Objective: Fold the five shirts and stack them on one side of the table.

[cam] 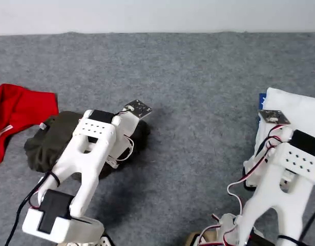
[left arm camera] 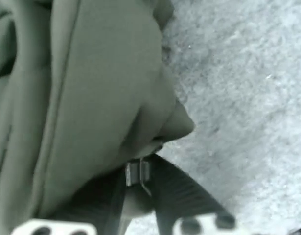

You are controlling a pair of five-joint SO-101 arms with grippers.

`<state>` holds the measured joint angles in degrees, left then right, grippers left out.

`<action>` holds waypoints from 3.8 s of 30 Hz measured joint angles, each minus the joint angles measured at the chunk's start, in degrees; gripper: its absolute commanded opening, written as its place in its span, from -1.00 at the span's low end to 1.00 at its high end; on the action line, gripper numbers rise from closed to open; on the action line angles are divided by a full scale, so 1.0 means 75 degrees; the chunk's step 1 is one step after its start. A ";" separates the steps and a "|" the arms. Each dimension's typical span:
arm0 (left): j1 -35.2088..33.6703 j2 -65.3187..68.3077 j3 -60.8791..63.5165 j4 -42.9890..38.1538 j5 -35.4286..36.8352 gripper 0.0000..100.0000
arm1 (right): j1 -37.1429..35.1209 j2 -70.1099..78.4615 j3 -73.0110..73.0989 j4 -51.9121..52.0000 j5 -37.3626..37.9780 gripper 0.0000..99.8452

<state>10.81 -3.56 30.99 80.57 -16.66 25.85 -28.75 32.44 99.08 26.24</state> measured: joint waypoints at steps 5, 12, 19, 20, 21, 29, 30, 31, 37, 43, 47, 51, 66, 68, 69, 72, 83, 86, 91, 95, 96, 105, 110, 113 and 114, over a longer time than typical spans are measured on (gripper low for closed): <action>-0.0316 -0.1500 -0.0059 0.0797 -0.0422 -0.98 | 0.0000 0.0000 0.0000 -0.0082 0.0000 -0.98; -0.1864 -0.3868 -0.1664 0.1078 -0.0469 -0.97 | 0.0000 0.0000 0.0000 -0.0129 0.0000 -0.98; -0.3516 -0.4290 -0.3200 0.1078 -0.0469 -0.97 | -0.1137 0.0000 0.0000 -0.0141 0.0000 -0.98; -0.3751 -0.4290 -0.3329 0.1078 -0.0469 -0.97 | -0.1430 0.0000 0.0000 -0.0141 0.0000 -0.98; -0.3985 -0.4290 -0.3446 0.1078 -0.0469 -0.97 | -0.1735 0.0000 0.0000 -0.0141 0.0000 -0.98; -0.6060 -0.4290 -0.3810 0.1078 -0.0727 -0.97 | -0.3739 0.0059 -0.0762 -0.0141 0.0000 -0.98; -0.6295 -0.4290 -0.3810 0.1078 -0.0797 -0.97 | -0.4009 0.0176 -0.0926 -0.0141 0.0000 -0.98; -0.6505 -0.4290 -0.3774 0.1008 -0.0832 -0.97 | -0.4302 0.0375 -0.1067 -0.0141 0.0000 -0.98; -0.7537 -0.4290 -0.2567 -0.0234 -0.0891 -0.96 | -0.6013 0.2403 -0.2462 -0.0141 0.0000 -0.98; -0.8147 -0.4290 -0.1395 -0.1278 -0.0926 -0.96 | -0.7537 0.4829 -0.4853 -0.0188 0.0000 -0.98; -0.8545 -0.4290 -0.0762 -0.1852 -0.0973 -0.96 | -0.8545 0.6552 -0.6482 -0.0199 0.0000 -0.98; -0.9014 -0.4290 -0.0234 -0.2262 -0.1336 -0.96 | -0.9178 0.8123 -0.8018 -0.0199 0.0000 -0.98; -1.0256 -0.4290 0.0281 -0.2532 -0.1817 -0.96 | -0.9108 1.2226 -1.4722 -0.0246 0.0481 -0.89; -1.0280 -0.4290 0.0434 -0.2684 -0.1817 -0.96 | -0.9119 1.2308 -1.5390 0.0152 0.0481 -0.84; -1.0280 -0.4290 0.0539 -0.2825 -0.1817 -0.96 | -0.9119 1.2308 -1.5519 0.0188 0.0457 -0.82; -1.0409 -0.4290 0.0938 -0.3352 -0.1817 -0.96 | -0.9026 1.2308 -1.5613 0.0188 0.0223 -0.79; -1.0807 -0.4290 0.1793 -0.4536 -0.1817 -0.96 | -0.9705 1.0010 -1.2190 0.0188 0.0141 -0.79; -1.0807 -0.4278 0.1875 -0.4536 -0.1817 -0.96 | -1.0210 0.9366 -1.1018 0.0188 0.0141 -0.79; -1.0807 -0.4278 0.1887 -0.4536 -0.1817 -0.96 | -1.0936 0.9201 -1.0362 0.0188 0.0141 -0.79; -1.0807 -0.4278 0.1887 -0.4536 -0.1817 -0.96 | -1.1065 0.9342 -1.0362 0.0176 0.0141 -0.79; -1.0807 -0.4278 0.1887 -0.4536 -0.1817 -0.96 | -1.1065 0.9506 -1.0362 0.0129 0.0141 -0.79; -1.0807 -0.4278 0.1887 -0.4536 -0.1817 -0.96 | -1.0971 1.0737 -1.0362 -0.0715 0.0141 -0.83; -1.0807 -0.4278 0.1993 -0.4536 -0.1817 -0.96 | -1.0842 1.0784 -1.0362 -0.0762 0.0152 -0.97; -1.0807 -0.4278 0.2063 -0.4536 -0.1817 -0.96 | -1.0585 1.0796 -1.0491 -0.0598 0.0234 -0.98; -1.0807 -0.4278 0.2063 -0.4536 -0.1817 -0.96 | -1.0479 1.0796 -1.0678 -0.0516 0.0234 -0.98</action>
<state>-70.24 -35.65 46.46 46.55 -30.29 -52.75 52.22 -47.65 95.21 28.00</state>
